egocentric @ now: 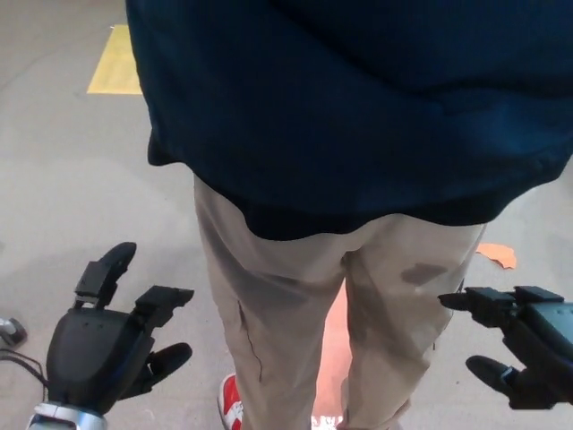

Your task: A person hands a coat to the robot and the robot grabs it with both hands and holds it while the person wears the coat.

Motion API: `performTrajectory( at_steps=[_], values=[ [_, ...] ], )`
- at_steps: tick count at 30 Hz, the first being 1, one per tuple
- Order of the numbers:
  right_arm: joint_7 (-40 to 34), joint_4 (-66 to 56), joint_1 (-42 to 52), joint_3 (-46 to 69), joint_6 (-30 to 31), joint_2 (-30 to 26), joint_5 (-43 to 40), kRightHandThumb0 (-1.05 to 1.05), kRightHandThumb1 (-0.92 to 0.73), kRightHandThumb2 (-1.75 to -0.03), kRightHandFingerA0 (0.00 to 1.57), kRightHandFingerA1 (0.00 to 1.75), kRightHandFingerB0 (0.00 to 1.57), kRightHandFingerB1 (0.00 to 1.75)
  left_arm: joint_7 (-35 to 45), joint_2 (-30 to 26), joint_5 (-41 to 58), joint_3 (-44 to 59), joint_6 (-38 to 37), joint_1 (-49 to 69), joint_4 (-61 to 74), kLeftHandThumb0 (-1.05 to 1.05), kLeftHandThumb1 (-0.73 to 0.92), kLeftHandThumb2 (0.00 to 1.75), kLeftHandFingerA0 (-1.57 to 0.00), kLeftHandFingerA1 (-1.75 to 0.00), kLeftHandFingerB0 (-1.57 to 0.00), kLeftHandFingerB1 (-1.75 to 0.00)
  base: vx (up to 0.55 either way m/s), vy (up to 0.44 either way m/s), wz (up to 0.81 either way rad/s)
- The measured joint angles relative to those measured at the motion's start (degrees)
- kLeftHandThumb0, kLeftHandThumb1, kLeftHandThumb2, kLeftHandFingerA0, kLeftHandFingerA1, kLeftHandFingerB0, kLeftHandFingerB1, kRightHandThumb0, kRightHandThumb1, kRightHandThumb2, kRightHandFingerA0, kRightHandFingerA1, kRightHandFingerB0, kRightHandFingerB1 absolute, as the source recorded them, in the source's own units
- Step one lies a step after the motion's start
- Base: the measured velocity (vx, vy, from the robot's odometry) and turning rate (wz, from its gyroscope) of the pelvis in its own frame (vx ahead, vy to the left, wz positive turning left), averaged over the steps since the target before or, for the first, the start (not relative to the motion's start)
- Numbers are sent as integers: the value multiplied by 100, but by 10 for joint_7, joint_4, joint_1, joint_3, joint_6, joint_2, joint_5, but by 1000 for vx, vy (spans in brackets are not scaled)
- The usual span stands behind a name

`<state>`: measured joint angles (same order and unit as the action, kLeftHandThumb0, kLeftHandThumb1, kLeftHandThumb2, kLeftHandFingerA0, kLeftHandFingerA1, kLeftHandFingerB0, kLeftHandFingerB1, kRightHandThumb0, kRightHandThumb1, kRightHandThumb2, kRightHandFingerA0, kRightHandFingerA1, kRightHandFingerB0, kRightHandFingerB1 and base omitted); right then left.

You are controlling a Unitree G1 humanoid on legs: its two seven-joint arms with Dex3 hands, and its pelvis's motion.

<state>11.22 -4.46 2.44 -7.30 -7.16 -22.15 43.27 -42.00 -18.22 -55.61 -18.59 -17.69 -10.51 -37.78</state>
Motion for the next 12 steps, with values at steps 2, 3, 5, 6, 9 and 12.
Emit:
performTrajectory(
  at_steps=[2, 3, 5, 6, 9, 12],
  values=[
    [12, 0, -7, -5, 9, -4, 0, -48, -82, -65, 33, 33, 34, 33, 3, -1, 1, -1, 3, -1, 0, -73, 85, 66, -60, -37, -66, -39, 0, 0, 0],
    [28, 0, -15, -11, 22, -9, 1, -49, -82, -67, 31, 33, 32, 33, 7, -3, 2, -4, 7, -2, -1, -73, 85, 67, -58, -37, -66, -39, 0, 0, 0],
    [44, 0, -23, -17, 36, -14, 1, -50, -82, -68, 31, 33, 32, 33, 11, -6, 3, -6, 11, -2, -2, -73, 86, 67, -58, -37, -65, -39, 0, 0, 0],
    [53, 0, -27, -20, 43, -16, 1, -48, -83, -65, 28, 31, 36, 34, 14, -9, 4, -7, 12, -3, -2, -74, 86, 67, -58, -37, -62, -38, 0, 0, 0],
    [80, -3, -33, -33, 69, -24, 2, -49, -83, -65, 28, 31, 36, 34, 26, -22, 8, -8, 18, -3, 0, -74, 87, 68, -59, -37, -61, -38, 0, 0, 0],
    [90, -4, -34, -36, 80, -27, 2, -49, -83, -65, 26, 30, 35, 34, 32, -24, 11, -10, 21, -3, 3, -75, 87, 68, -60, -38, -60, -37, 0, 0, 0]
  ],
)
